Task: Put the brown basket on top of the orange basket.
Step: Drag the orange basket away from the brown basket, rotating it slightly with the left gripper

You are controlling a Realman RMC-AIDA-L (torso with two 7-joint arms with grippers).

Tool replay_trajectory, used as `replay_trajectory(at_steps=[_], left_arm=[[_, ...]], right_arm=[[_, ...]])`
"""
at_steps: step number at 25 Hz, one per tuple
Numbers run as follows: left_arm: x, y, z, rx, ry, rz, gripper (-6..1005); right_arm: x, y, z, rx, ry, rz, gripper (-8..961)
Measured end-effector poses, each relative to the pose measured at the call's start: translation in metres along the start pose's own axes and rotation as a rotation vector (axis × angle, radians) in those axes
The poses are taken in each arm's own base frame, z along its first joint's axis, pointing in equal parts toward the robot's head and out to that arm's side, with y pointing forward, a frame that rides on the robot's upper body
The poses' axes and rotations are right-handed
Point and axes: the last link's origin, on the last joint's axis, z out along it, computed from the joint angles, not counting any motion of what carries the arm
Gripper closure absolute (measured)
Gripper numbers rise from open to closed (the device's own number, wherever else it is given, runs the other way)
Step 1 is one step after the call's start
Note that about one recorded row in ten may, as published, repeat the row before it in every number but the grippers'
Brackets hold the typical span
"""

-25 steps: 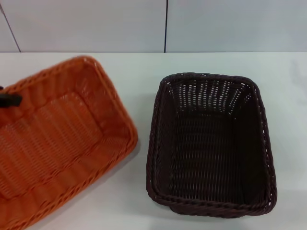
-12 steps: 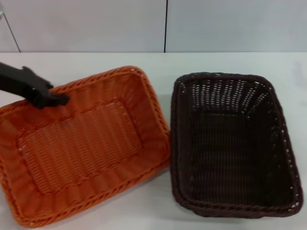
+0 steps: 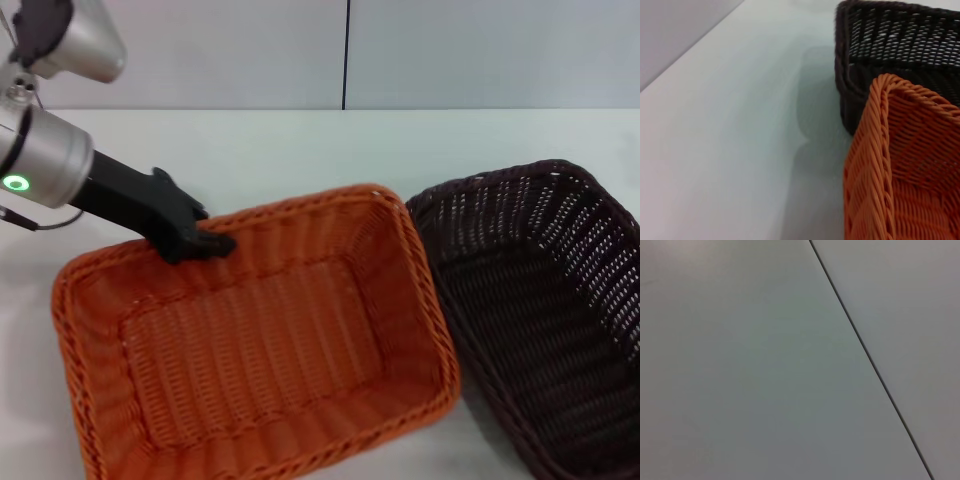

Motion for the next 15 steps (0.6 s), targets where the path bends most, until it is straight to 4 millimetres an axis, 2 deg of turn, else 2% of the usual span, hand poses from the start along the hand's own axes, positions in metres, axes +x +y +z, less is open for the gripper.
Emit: replay_trajectory(at_steps=[7, 11, 13, 15], left_arm=[[0.018, 0.007, 0.013, -0.015, 0.033, 0.08, 837], [0.043, 0.006, 0.015, 0.006, 0.11, 0.152, 834], [0.043, 0.006, 0.015, 0.006, 0.11, 0.152, 833], [0.052, 0.006, 0.018, 0.009, 0.112, 0.176, 831]], right_arm=[[0.0, 0.001, 0.0, -0.003, -0.002, 0.003, 367], [0.001, 0.0, -0.001, -0.001, -0.001, 0.003, 367], [0.001, 0.0, -0.003, 0.001, 0.001, 0.003, 367], [0.001, -0.001, -0.003, 0.003, 0.001, 0.003, 368]])
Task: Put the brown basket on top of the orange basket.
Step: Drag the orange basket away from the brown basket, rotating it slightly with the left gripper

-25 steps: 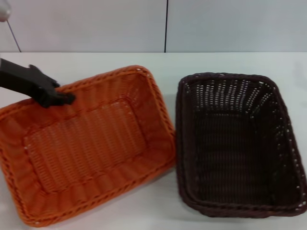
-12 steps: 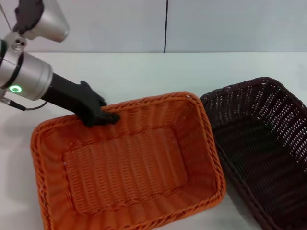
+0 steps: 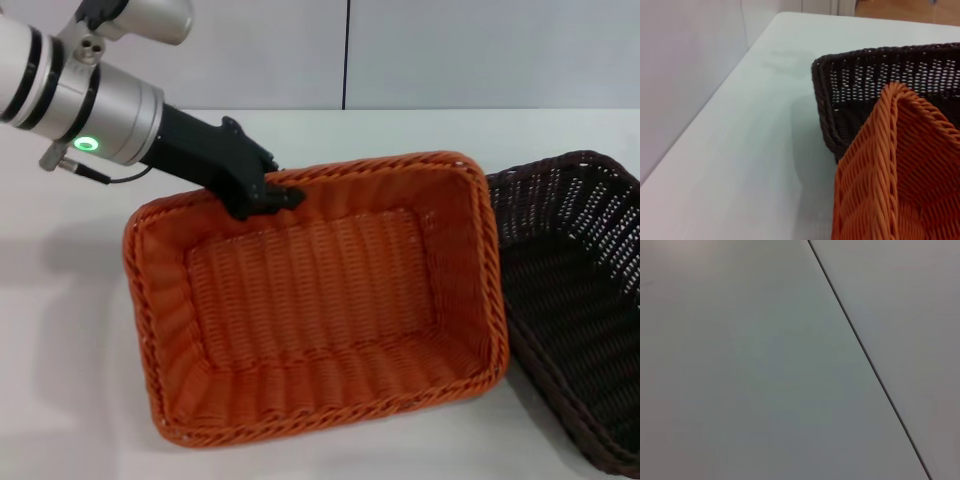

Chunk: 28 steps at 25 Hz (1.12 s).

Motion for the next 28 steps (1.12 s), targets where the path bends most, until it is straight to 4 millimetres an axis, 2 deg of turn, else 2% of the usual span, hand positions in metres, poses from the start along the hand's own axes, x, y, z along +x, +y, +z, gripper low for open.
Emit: replay_trajectory(at_steps=[5, 17, 23, 27, 28], left_arm=[[0.01, 0.004, 0.009, -0.03, -0.027, 0.026, 826], [0.019, -0.002, 0.021, 0.033, -0.021, -0.021, 816], [0.023, -0.004, 0.023, 0.063, -0.013, -0.028, 603], [0.026, -0.005, 0.021, 0.074, 0.019, -0.024, 414], [0.027, -0.006, 0.015, 0.094, 0.049, -0.017, 367]], right_arm=[[0.0, -0.002, -0.002, 0.004, 0.001, -0.002, 368], [-0.001, -0.003, 0.0, 0.008, 0.004, -0.011, 368], [-0.002, -0.005, -0.001, 0.012, 0.005, -0.015, 367], [-0.002, -0.006, -0.001, 0.013, 0.006, -0.015, 367], [-0.002, -0.006, -0.002, 0.014, 0.006, -0.015, 367]])
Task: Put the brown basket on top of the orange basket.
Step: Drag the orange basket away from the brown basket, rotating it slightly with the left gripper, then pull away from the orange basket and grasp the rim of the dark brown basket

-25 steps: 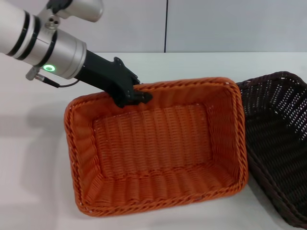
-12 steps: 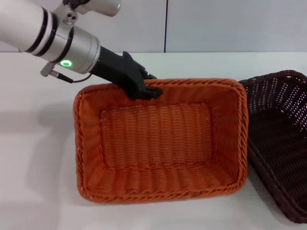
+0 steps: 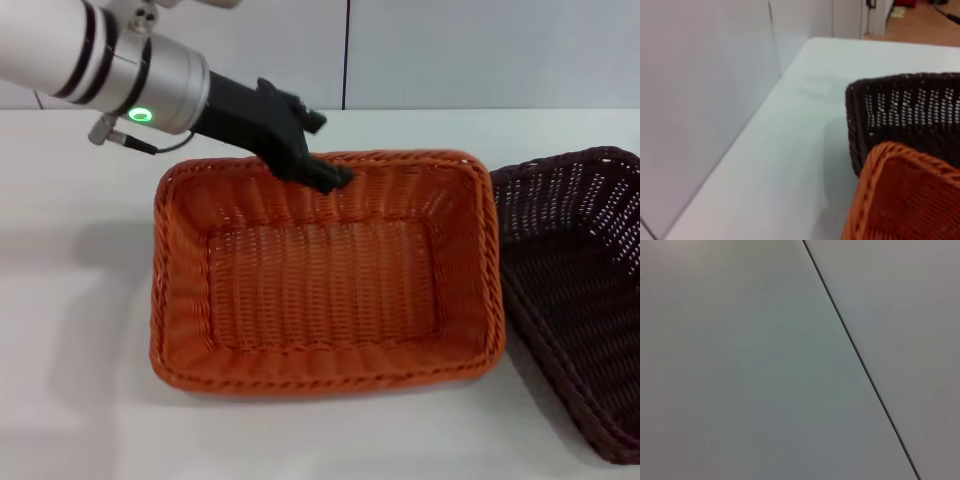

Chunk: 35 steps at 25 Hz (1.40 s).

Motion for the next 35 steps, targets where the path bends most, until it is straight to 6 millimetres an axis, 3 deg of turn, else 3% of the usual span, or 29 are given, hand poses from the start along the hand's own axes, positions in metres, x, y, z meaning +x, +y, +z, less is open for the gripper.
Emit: replay_trajectory(at_steps=[2, 11, 16, 17, 19, 20, 22, 26, 27, 35], left_arm=[[0.002, -0.001, -0.006, 0.022, 0.024, 0.006, 170], [0.002, -0.005, -0.05, 0.174, 0.367, -0.036, 165], [-0.012, 0.001, -0.07, 0.216, 0.551, -0.091, 166], [-0.015, 0.003, -0.073, 0.217, 0.58, -0.098, 166], [-0.02, 0.007, -0.077, 0.216, 0.623, -0.114, 166], [-0.028, 0.011, -0.08, 0.22, 0.658, -0.131, 166], [-0.031, 0.013, -0.082, 0.223, 0.669, -0.138, 165], [-0.044, 0.017, -0.087, 0.236, 0.713, -0.16, 165], [-0.048, 0.019, -0.088, 0.234, 0.729, -0.165, 165], [-0.06, 0.024, -0.094, 0.257, 0.841, -0.161, 166]], right_arm=[[0.0, 0.0, 0.0, 0.001, 0.001, 0.0, 367], [0.0, 0.0, -0.001, -0.004, 0.001, 0.0, 368], [-0.01, 0.001, 0.013, -0.091, 0.036, 0.03, 368], [-0.021, 0.0, 0.027, -0.16, 0.084, 0.049, 368], [-0.026, 0.0, 0.034, -0.196, 0.123, 0.057, 368], [-0.037, 0.001, 0.049, -0.28, 0.219, 0.048, 368], [-0.04, 0.003, 0.055, -0.325, 0.271, 0.032, 368], [-0.062, 0.006, 0.078, -0.507, 0.561, -0.051, 368], [-0.079, 0.006, 0.081, -0.586, 0.65, -0.095, 368], [-0.121, 0.028, 0.061, -0.903, 0.895, -0.321, 368]])
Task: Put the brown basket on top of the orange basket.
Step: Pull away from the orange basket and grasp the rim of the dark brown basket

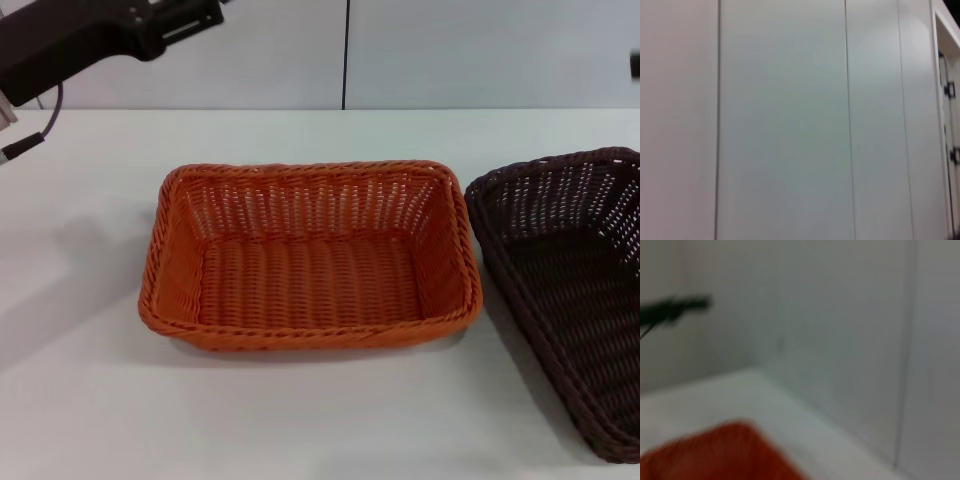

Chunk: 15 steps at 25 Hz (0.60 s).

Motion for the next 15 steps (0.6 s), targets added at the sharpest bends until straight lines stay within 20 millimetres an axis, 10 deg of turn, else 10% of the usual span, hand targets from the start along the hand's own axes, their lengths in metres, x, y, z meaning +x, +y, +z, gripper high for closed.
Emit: replay_trajectory(at_steps=[15], left_arm=[[0.005, -0.003, -0.035, 0.067, 0.217, 0.001, 167]], right_arm=[[0.024, 0.017, 0.003, -0.052, 0.133, 0.063, 368]])
